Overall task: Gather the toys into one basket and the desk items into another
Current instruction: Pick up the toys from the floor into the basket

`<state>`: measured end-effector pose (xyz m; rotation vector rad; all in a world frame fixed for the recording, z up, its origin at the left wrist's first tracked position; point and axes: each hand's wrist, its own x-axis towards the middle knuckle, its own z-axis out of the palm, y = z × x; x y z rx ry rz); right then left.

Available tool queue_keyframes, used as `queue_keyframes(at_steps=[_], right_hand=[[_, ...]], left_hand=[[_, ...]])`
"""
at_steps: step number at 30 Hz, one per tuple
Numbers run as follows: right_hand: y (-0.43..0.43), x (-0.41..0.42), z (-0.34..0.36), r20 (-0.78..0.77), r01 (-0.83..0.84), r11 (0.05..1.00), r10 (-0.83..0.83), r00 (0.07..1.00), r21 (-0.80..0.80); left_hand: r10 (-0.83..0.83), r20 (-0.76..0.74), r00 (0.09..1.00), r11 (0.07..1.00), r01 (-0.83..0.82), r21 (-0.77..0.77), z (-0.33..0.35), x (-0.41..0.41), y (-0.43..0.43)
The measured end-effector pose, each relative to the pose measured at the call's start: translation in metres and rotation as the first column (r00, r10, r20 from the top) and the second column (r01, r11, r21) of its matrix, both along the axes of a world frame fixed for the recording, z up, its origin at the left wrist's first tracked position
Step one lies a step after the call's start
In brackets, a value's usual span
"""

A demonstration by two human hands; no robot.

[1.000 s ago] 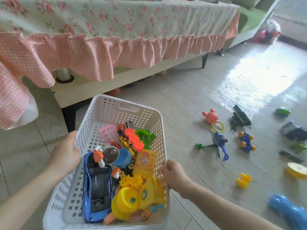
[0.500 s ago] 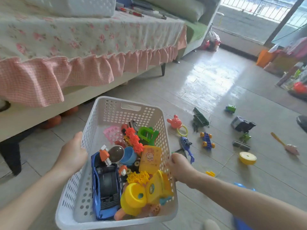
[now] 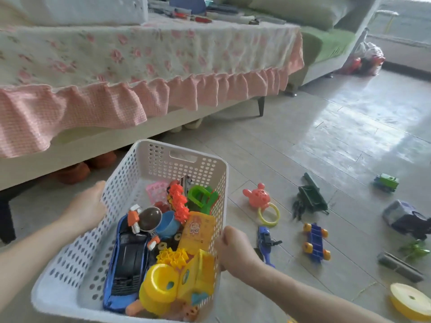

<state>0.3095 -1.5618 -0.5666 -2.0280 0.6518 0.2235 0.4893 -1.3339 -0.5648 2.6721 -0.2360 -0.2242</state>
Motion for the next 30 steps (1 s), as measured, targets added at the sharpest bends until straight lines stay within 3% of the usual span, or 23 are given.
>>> queue_keyframes(at_steps=[10,21,24,26,28,30], right_hand=[[-0.027,0.002,0.0,-0.017,-0.08,0.997,0.08,0.997,-0.019],[-0.049,0.022,-0.031,0.012,-0.013,0.984,0.016,1.0,-0.179],[-0.064,0.02,-0.035,0.136,0.139,0.988,-0.129,0.982,-0.065],[-0.083,0.015,-0.044,0.184,0.235,0.948,-0.197,0.963,-0.215],[-0.098,0.011,-0.056,0.042,0.144,0.892,-0.14,0.989,-0.428],[-0.105,0.009,-0.071,-0.226,-0.051,0.86,-0.075,0.971,-0.508]], left_hand=[[0.009,0.015,1.0,0.991,-0.011,0.135,0.009,-0.002,-0.026],[-0.036,-0.031,0.999,0.996,0.038,0.08,-0.04,0.044,-0.058],[-0.015,-0.033,0.999,0.997,0.018,0.082,-0.05,0.051,-0.057],[-0.011,-0.035,0.999,0.997,0.013,0.073,-0.052,0.048,-0.057],[-0.012,-0.037,0.999,0.999,0.014,0.05,-0.051,0.044,-0.057],[-0.003,-0.026,1.0,0.998,0.004,0.057,-0.05,0.038,-0.059]])
